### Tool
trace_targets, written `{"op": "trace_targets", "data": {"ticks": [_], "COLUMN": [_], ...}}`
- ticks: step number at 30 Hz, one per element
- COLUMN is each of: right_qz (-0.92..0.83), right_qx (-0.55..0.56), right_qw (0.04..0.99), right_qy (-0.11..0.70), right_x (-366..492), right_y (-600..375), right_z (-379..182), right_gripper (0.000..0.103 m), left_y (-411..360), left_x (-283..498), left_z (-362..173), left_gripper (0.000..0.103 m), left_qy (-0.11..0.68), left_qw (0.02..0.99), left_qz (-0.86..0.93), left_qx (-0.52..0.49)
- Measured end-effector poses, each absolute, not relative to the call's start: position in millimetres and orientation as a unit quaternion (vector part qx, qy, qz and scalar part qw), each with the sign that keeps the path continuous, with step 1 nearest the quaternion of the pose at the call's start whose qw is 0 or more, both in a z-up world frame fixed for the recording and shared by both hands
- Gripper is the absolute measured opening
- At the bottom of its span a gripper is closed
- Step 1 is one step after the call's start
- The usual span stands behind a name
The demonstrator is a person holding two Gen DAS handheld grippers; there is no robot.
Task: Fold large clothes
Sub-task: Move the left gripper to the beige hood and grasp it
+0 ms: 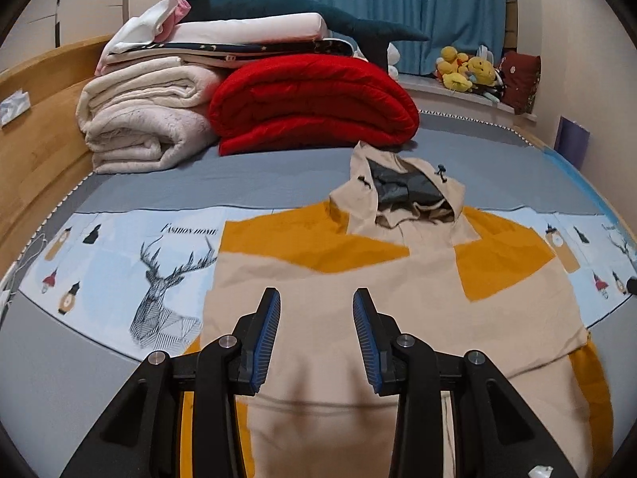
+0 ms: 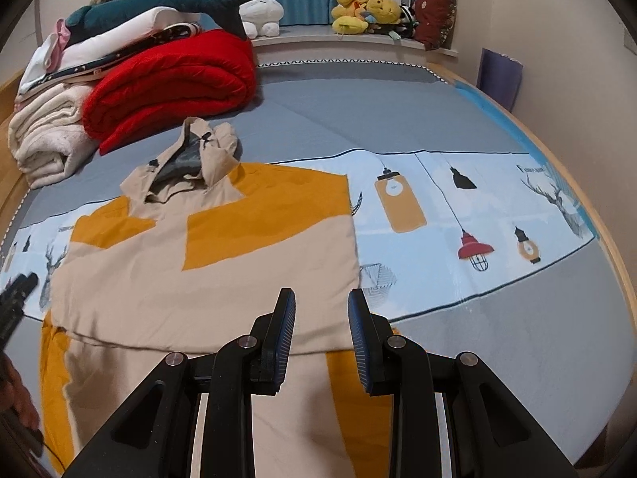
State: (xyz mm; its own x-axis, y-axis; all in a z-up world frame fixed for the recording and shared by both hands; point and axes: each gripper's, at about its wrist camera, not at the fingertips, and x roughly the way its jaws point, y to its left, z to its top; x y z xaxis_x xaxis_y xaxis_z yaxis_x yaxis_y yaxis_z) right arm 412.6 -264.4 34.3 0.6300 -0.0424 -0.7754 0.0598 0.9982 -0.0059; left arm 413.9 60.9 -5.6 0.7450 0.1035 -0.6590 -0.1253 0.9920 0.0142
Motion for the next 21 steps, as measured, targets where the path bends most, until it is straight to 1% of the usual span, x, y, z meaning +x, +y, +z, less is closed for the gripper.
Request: {"op": "trace_targets", "data": {"ticks": [2,3,4,5,9,13,17,21], "right_qz": [-0.027,-0.026,-0.024,-0.022,-0.016,-0.015,-0.022,-0.029], "right_qx": [0.013,0.016,0.019,0.022,0.029,0.022,0.030,0.030], "right_qw": [0.899,0.898,0.896,0.894,0.892,0.890,0.883,0.878], "right_qy": [0.436,0.439,0.443,0.447,0.452,0.455,0.468,0.478], "right_x": [419.4,421.7,424.8,427.6,431.6,431.0,435.4,439.1], "right_y": [-267.5,-268.2,-268.9,-268.3,-259.3,-250.3,-253.8,-257.6], "right_z": [29.1,27.1,24.8,22.8,20.2,16.4,8.0,-1.8], "right_gripper": [0.027,0.025,0.018,0.018,0.018,0.018,0.019,0.019], "left_y": [62.9,63.0,62.3,61.8,63.3,64.4,66.2,62.6], "left_x": [428.9,437.1,450.0,458.1,517.5,593.6,666.1,727.0], "left_z": [-6.8,-7.5,-7.9,-7.3,-6.7,-11.3,-23.4,-40.9], "left_gripper": [0.035,0.034,0.034,0.034,0.034,0.034,0.034,0.035], "left_qy": [0.357,0.360,0.363,0.364,0.380,0.410,0.438,0.467], "left_qw": [0.932,0.931,0.930,0.930,0.923,0.909,0.894,0.878], "left_qz": [0.052,0.051,0.051,0.051,0.054,0.038,0.034,0.042], "left_qx": [-0.028,-0.029,-0.027,-0.027,-0.040,-0.058,-0.090,-0.097]}}
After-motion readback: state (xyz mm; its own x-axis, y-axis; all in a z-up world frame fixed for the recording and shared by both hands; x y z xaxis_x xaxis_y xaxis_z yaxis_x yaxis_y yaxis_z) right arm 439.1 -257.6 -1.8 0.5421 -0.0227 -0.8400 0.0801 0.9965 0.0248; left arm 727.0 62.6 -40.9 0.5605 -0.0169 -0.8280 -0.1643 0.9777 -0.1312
